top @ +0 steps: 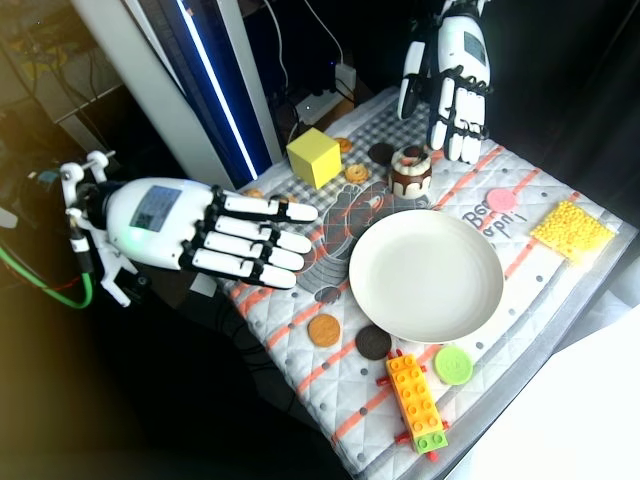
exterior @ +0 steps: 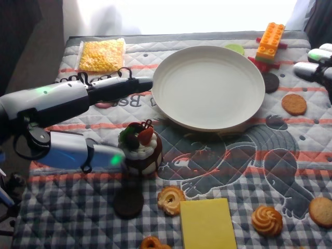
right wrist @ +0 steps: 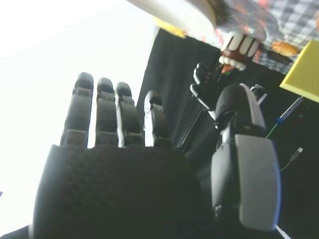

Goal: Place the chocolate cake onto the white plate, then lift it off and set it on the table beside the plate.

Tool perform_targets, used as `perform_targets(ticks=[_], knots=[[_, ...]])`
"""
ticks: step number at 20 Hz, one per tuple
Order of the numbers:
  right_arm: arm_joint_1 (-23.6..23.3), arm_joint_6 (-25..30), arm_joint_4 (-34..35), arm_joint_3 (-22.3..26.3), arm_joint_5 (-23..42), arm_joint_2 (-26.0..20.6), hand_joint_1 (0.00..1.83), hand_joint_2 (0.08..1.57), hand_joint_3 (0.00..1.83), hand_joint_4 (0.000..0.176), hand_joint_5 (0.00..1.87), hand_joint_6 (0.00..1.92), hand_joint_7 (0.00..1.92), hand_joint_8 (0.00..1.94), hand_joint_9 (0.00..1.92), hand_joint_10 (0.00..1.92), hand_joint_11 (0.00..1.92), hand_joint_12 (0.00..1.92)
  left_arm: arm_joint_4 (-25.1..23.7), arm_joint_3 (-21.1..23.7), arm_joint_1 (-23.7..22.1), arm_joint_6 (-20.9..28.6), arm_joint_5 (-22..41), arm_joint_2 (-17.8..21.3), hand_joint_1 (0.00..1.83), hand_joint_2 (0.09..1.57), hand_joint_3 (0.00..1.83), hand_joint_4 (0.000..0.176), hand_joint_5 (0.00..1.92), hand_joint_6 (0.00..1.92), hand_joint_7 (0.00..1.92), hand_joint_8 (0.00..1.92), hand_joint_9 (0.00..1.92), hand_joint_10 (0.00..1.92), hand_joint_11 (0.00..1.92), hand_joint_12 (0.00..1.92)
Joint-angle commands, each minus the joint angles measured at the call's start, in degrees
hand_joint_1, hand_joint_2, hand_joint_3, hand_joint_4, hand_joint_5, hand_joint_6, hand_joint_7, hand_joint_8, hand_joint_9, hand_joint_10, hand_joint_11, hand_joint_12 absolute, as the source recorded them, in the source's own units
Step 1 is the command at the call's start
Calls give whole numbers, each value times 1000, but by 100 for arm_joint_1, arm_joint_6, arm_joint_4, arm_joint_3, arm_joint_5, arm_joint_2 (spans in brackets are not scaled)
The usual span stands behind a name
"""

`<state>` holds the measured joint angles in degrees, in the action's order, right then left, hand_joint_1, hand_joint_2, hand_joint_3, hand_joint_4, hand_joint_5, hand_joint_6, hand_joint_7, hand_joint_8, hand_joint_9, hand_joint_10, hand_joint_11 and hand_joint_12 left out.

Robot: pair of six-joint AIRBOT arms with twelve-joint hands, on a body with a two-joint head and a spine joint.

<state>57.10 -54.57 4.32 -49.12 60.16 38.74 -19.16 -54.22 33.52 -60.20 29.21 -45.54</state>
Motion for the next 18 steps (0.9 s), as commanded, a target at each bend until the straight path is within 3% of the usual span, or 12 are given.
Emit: perform_targets(ticks=[1,2,3,4,6,7,10,13,14,15,17,18], knots=[[-38,3,98,0,700,-28,982,1165,24,0,31,57,0,0,0,0,0,865,105,-7,-33,20,612,32,727,1229,8,86,3,0,6,1,17,34,0,384],[-38,3,98,0,699,-28,994,1165,15,0,29,49,0,0,0,0,0,853,103,-7,-34,19,602,32,752,1211,0,95,0,0,0,0,3,6,0,76],[-38,3,98,0,699,-28,998,1166,13,0,17,42,0,0,0,0,0,853,97,-6,-35,19,586,31,722,1216,1,94,0,0,0,0,0,0,0,14],[-38,3,98,0,698,-28,985,1164,10,0,12,37,0,0,0,0,0,855,30,-1,-34,19,468,7,744,1176,0,124,0,0,0,0,0,0,0,0],[-38,3,98,-1,697,-22,984,1165,10,0,9,35,0,0,0,0,0,856,-50,-3,-36,19,341,-35,745,1168,0,136,0,0,0,0,0,0,0,0],[-38,3,101,-2,696,-13,985,1167,10,0,9,34,0,0,0,0,0,856,-106,-7,-38,18,253,-64,750,1151,0,119,0,0,0,0,0,0,0,0],[-38,3,116,-4,693,7,987,1168,4,0,13,22,0,0,0,0,0,919,-221,-64,-85,15,-24,-165,758,1113,0,130,0,0,0,0,0,0,0,0],[-27,3,136,-5,693,11,961,1175,6,0,6,3,0,0,0,0,0,920,-365,-200,-218,14,-333,-370,835,1074,0,110,0,0,0,0,0,0,0,0],[-18,3,146,-5,693,11,948,1179,7,0,0,0,0,0,0,0,0,922,-393,-250,-246,14,-410,-441,831,1074,0,117,0,0,0,0,0,0,0,0],[-10,3,150,-5,693,11,932,1183,8,0,0,0,0,0,0,0,0,922,-412,-298,-261,13,-478,-520,812,1077,0,143,0,0,0,0,0,0,0,0],[-3,3,156,-3,693,11,956,1177,1,0,6,2,0,0,0,0,0,840,-428,-375,-260,2,-573,-657,786,1069,0,172,0,0,0,0,0,0,0,0],[-3,3,160,-2,693,11,909,1189,6,0,0,0,0,0,0,0,0,838,-407,-424,-245,-5,-604,-728,762,1061,0,176,0,0,0,0,0,0,0,0]])
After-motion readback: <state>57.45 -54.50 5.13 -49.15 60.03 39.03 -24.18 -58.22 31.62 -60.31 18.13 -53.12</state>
